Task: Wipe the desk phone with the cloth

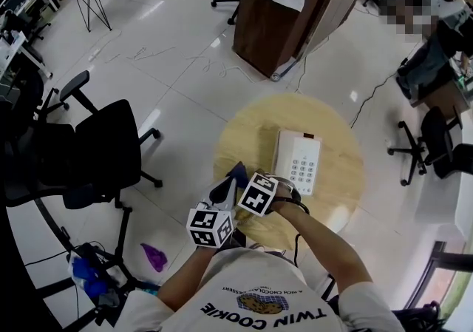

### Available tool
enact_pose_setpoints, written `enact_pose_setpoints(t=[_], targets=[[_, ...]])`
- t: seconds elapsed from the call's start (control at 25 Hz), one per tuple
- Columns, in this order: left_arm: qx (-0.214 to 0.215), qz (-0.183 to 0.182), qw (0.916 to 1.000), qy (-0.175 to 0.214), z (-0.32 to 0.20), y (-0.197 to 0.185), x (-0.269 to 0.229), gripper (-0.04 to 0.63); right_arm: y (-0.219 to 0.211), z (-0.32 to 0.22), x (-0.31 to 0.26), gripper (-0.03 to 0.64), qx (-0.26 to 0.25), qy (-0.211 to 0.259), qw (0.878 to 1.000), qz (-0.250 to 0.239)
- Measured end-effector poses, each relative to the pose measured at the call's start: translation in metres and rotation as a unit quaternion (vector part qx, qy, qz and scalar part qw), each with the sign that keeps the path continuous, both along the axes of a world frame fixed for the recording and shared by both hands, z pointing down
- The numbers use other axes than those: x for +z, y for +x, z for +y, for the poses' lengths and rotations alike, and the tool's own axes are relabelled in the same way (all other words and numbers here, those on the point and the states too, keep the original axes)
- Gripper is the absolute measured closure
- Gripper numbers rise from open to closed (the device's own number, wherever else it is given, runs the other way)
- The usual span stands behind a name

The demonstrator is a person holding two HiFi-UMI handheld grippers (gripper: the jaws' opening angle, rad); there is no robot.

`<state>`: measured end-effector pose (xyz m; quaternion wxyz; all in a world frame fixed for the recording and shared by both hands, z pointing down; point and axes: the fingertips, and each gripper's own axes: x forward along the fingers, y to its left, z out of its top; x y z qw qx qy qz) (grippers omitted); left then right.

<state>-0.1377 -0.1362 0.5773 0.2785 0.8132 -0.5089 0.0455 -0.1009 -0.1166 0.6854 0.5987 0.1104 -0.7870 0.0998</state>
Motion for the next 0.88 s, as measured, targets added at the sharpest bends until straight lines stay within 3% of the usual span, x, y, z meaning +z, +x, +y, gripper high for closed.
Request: enact_pose_setpoints(t=[0.32,0.44,0.68,0.88], targets=[[0.010,-0.009,0.9998,0.012,-0.001,0.013,-0.008,0.603,0.005,0.018,-0.002,0.551,0.020,0.019,0.999,-0.038],[0.013,-0.010,0.9997,0.020,-0.001,0.018,-0.014,0.603,0.005,0.008,-0.010,0.551,0.058,0.043,0.994,-0.082],[0.029,-0.015,0.9986,0.040,0.002,0.038,-0.032,0.603,0.022,-0.015,-0.053,0.551,0.153,0.098,0.965,-0.189],[0.053,-0.018,0.9968,0.058,0.017,0.066,-0.047,0.603,0.046,-0.011,-0.090,0.551,0.205,0.134,0.939,-0.243]])
